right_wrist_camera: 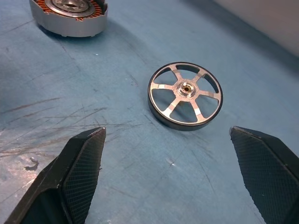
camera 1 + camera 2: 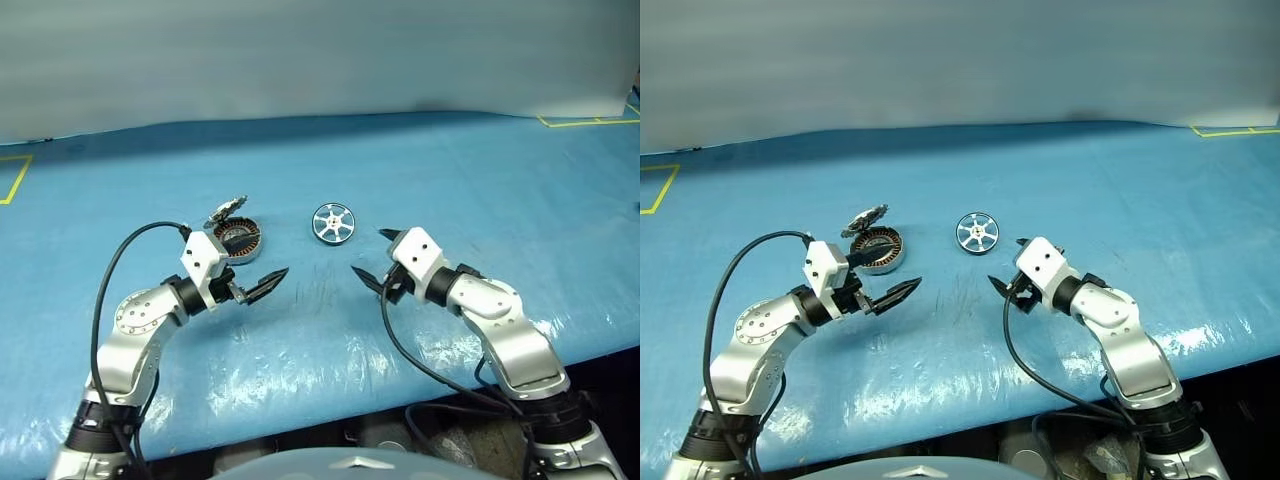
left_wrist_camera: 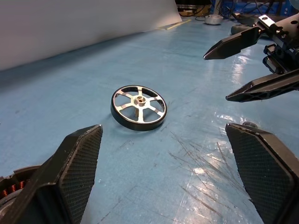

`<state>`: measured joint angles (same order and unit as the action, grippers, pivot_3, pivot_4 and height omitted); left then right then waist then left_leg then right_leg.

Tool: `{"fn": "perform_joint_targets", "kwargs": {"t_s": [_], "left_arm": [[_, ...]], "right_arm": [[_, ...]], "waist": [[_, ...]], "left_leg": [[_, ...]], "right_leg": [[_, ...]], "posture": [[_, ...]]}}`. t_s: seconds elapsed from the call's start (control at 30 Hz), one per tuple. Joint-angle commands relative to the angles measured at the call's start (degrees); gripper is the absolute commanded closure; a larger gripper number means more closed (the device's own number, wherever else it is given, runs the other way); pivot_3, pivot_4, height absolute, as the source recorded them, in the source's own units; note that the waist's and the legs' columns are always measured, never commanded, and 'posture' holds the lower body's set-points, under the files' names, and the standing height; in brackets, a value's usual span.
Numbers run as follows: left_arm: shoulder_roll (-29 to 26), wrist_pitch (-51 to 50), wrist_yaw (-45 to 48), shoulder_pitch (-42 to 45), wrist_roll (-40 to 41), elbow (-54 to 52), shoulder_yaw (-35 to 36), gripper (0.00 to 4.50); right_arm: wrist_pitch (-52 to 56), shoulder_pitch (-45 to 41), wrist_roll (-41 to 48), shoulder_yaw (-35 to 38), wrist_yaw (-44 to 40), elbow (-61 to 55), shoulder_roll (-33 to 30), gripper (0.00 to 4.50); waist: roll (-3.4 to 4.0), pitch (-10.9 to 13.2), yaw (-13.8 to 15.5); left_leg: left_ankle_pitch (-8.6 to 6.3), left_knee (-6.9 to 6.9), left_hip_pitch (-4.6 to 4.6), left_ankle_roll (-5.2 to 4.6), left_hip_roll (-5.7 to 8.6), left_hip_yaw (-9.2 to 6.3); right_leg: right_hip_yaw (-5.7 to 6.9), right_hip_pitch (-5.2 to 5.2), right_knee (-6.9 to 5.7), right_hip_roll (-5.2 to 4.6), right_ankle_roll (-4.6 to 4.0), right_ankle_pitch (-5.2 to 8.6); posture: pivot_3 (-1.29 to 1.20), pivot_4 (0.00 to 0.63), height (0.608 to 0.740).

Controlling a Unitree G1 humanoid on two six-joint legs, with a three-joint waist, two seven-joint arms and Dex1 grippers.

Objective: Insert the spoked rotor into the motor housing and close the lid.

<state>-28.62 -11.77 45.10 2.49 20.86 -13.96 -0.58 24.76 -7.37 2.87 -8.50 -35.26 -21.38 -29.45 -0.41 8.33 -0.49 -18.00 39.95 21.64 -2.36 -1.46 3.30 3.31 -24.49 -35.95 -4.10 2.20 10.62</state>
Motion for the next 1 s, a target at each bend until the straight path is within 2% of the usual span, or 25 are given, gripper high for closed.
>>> {"fn": "perform_joint_targets", "kwargs": {"t_s": [0.03,0.53,0.87,1.0], "left_arm": [[-1.26,0.52,0.11,1.2,-1.1,-1.21,0.45,0.0],[-2.53,-0.16,0.78,1.14,-1.81,-1.47,0.7,0.0],[-5.99,-0.64,-0.46,4.66,-10.07,-0.2,-2.45,0.0],[-7.2,-1.5,1.42,6.24,-10.87,0.45,-3.82,0.0]], "right_arm": [[1.07,-0.19,0.31,0.28,-0.35,-2.43,-0.78,0.03],[1.57,1.22,-0.49,-0.34,-0.02,-3.09,-0.83,0.03],[1.8,0.46,-0.03,-0.08,0.15,-3.14,-0.1,0.03],[1.8,1.47,0.07,0.17,0.76,-3.49,-0.02,0.03]], "waist": [[0.0,0.0,0.01],[0.0,0.0,0.01],[0.0,0.0,0.07],[0.0,0.0,0.05]], "left_leg": [[-0.01,0.0,0.0,-0.02,0.0,0.0],[0.0,0.0,0.0,0.0,-0.01,0.02],[0.0,0.0,0.0,0.01,0.01,0.02],[0.0,0.0,0.0,0.01,0.0,0.03]], "right_leg": [[0.0,0.0,0.0,0.0,-0.07,0.04],[-0.01,0.0,0.0,0.0,-0.14,0.09],[-0.02,0.0,0.0,0.0,-0.13,0.08],[-0.02,-0.01,0.01,0.0,-0.13,0.08]], "posture": [[0.0,0.15,0.74],[0.0,0.15,0.74],[0.0,0.15,0.74],[0.0,0.15,0.74]]}}
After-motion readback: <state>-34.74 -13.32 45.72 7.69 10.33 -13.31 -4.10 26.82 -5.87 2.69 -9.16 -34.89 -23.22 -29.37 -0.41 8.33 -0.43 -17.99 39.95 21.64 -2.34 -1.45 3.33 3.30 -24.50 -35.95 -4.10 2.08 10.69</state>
